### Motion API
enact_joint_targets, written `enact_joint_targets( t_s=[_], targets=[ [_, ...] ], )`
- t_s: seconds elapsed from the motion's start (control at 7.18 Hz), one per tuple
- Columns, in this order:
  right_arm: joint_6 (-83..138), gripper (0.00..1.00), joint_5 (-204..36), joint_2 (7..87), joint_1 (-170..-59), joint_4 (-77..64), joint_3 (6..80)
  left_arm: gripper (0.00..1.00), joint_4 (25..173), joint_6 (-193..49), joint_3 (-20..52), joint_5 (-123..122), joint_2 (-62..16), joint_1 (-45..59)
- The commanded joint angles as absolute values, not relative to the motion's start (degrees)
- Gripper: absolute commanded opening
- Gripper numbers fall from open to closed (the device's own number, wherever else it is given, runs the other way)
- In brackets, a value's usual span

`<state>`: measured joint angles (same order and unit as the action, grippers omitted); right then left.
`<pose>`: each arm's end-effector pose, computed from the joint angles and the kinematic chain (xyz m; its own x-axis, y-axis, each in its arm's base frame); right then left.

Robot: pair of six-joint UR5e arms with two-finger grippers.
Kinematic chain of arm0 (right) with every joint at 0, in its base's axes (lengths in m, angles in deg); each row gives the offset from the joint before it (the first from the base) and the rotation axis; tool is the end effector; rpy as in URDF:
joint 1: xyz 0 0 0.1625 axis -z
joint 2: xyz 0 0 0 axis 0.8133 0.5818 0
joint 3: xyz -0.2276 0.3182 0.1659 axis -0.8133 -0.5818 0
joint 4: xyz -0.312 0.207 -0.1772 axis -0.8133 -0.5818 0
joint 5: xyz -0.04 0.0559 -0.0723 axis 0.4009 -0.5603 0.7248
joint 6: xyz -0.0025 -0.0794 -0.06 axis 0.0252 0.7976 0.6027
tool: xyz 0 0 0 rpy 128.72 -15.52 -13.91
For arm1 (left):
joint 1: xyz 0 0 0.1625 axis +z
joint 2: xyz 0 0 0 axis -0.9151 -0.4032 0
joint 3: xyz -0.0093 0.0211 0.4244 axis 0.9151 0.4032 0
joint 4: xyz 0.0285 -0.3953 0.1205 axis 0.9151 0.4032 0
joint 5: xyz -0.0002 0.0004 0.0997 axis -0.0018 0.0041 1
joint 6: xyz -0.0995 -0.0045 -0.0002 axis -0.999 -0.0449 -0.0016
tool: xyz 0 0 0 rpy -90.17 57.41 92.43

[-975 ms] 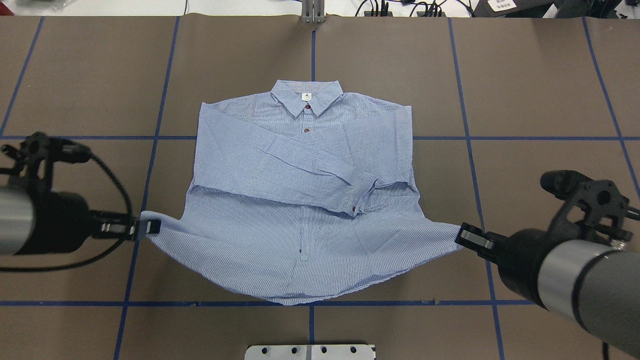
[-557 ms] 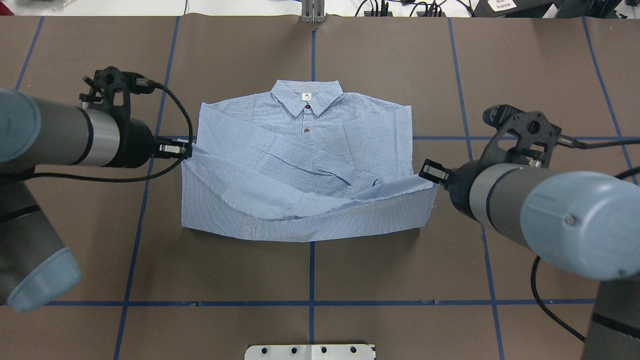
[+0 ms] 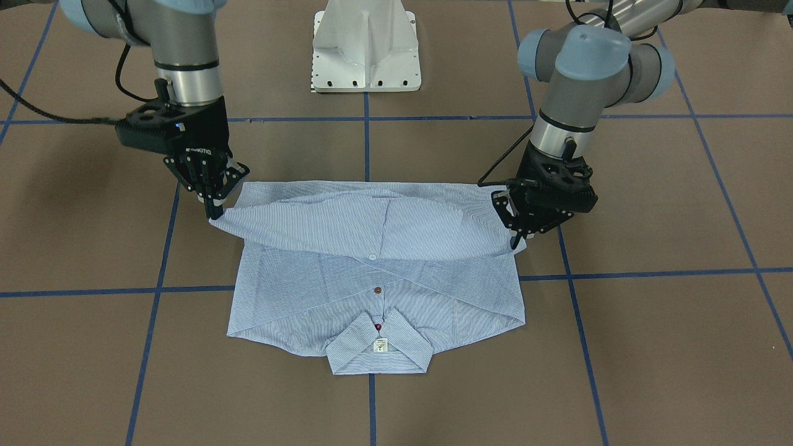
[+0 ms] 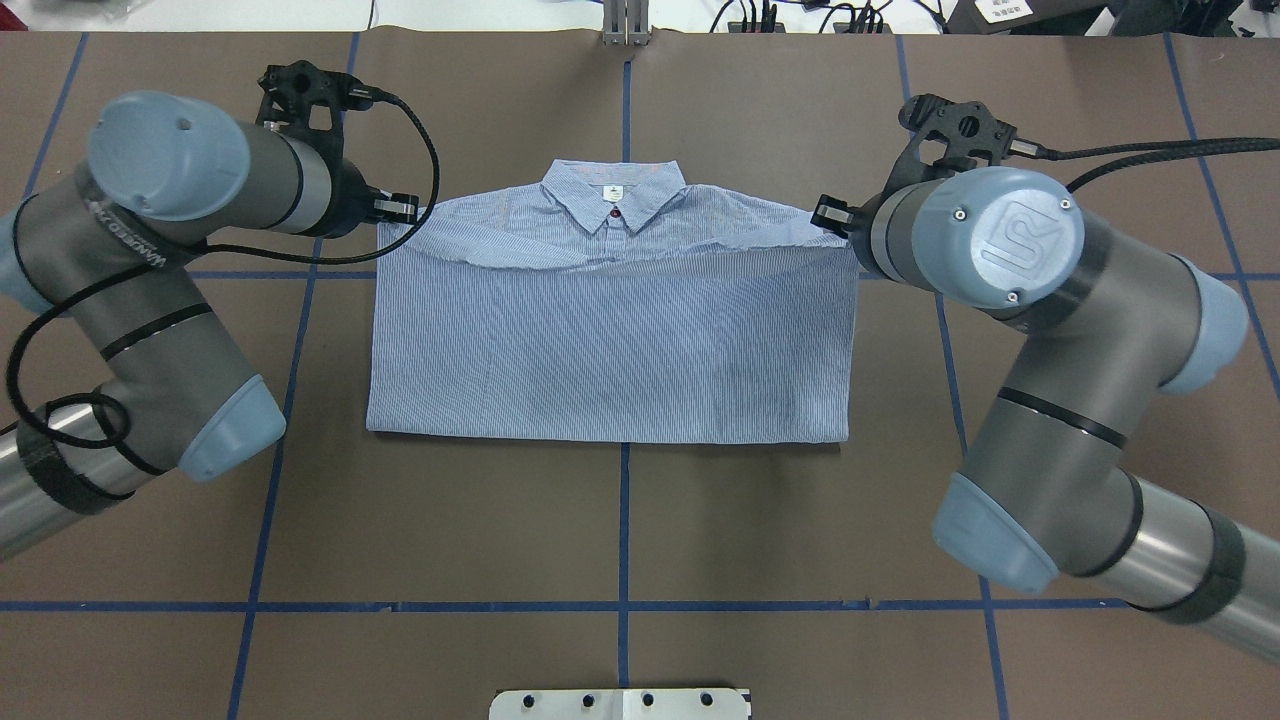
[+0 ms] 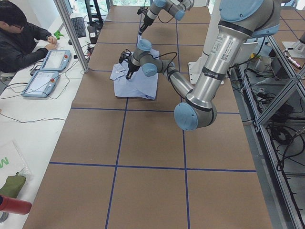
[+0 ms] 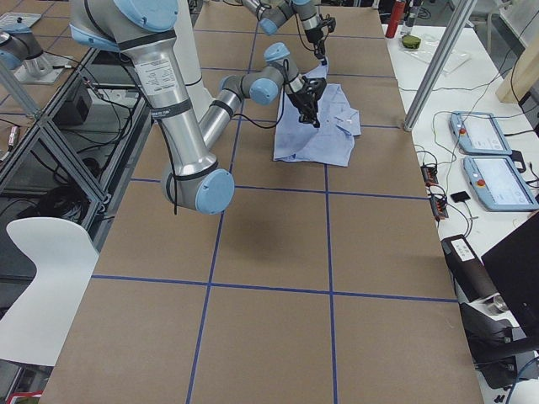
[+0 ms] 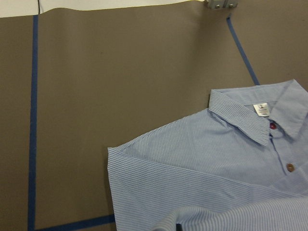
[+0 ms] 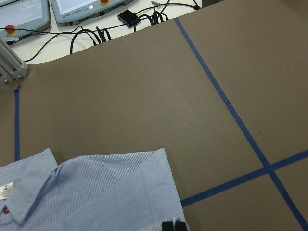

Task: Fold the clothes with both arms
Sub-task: 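Lift the hem with both grippers and fold it toward the collar, then release the hem near the collar and raise both grippers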

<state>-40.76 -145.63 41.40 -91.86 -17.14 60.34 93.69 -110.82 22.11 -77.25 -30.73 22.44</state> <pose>-0.3877 -0.4765 0.2561 0.5834 0.3392 0.7380 -0.6132 0.7798 0.1263 0.3913 -0.5395 0.2862 0.6762 0.1640 -0.7182 0.2425 0.8710 0.4272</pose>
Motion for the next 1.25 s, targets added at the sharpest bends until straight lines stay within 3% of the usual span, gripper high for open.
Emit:
enact_joint_targets(
  t_s=[0.0, 0.28, 0.56, 0.7, 0.84, 0.98, 1.11],
  targets=[
    [-39.53, 0.00, -146.88, 36.98, -93.36, -8.04, 46.03, 0.00, 100.45, -109.13, 11.14, -74.95, -33.95, 22.45],
    [-39.36, 0.00, -146.89, 36.79, -93.53, -2.91, 40.36, 0.00, 104.43, -107.97, 6.53, -74.94, -34.58, 22.54],
    [-39.36, 0.00, -147.15, 36.61, -93.62, -2.81, 39.37, 0.00, 104.89, -107.97, 6.07, -75.03, -34.75, 22.54],
    [-39.36, 0.00, -147.24, 35.91, -93.79, -2.81, 39.29, 0.17, 104.89, -108.06, 5.99, -75.21, -35.19, 22.54],
    [-38.75, 0.79, -147.76, 34.95, -93.97, -2.99, 39.29, 0.99, 105.06, -105.79, 6.25, -75.38, -35.28, 22.45],
    [-34.57, 1.00, -149.07, 33.20, -94.84, -3.07, 39.29, 1.00, 106.20, -99.42, 6.60, -75.82, -35.37, 21.67],
    [-33.83, 1.00, -155.87, 33.09, -97.55, -3.34, 39.81, 1.00, 106.38, -97.96, 7.73, -80.96, -34.93, 20.27]
  ],
)
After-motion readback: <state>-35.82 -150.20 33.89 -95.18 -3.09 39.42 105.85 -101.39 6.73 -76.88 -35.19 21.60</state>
